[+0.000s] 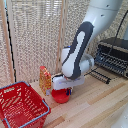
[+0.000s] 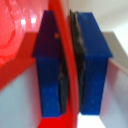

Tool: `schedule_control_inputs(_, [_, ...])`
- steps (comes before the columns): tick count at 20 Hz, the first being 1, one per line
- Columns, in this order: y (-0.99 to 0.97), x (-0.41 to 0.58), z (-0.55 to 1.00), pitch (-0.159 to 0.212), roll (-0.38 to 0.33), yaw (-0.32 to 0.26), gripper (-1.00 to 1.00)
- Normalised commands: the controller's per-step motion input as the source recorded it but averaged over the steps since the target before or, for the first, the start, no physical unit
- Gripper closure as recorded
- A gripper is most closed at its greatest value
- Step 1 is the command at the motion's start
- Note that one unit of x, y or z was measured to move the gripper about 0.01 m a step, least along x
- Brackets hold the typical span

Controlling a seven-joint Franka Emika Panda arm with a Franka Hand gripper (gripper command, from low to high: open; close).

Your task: Please locate the crimson dish within your space. Move your hand towards it gently. Tenderly hold the bowl carefully using your fingers and raise it. With caution, shift it towards the basket. Kindly let loose of the dish to drop it in the basket.

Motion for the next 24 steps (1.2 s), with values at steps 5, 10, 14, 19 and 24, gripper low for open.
schedule_control_inputs(5, [0.22, 0.118, 0.87, 0.147, -0.02, -0.008, 1.0])
schedule_control_inputs(10, [0.26, 0.248, 0.95, 0.133, 0.0, 0.017, 1.0])
schedule_control_inputs(14, [0.3, 0.283, 0.93, 0.128, 0.004, 0.027, 1.0])
schedule_control_inputs(19, [0.54, 0.143, 0.77, 0.139, 0.051, 0.028, 1.0])
schedule_control_inputs(24, [0.75, 0.044, 0.58, 0.075, 0.078, 0.026, 1.0])
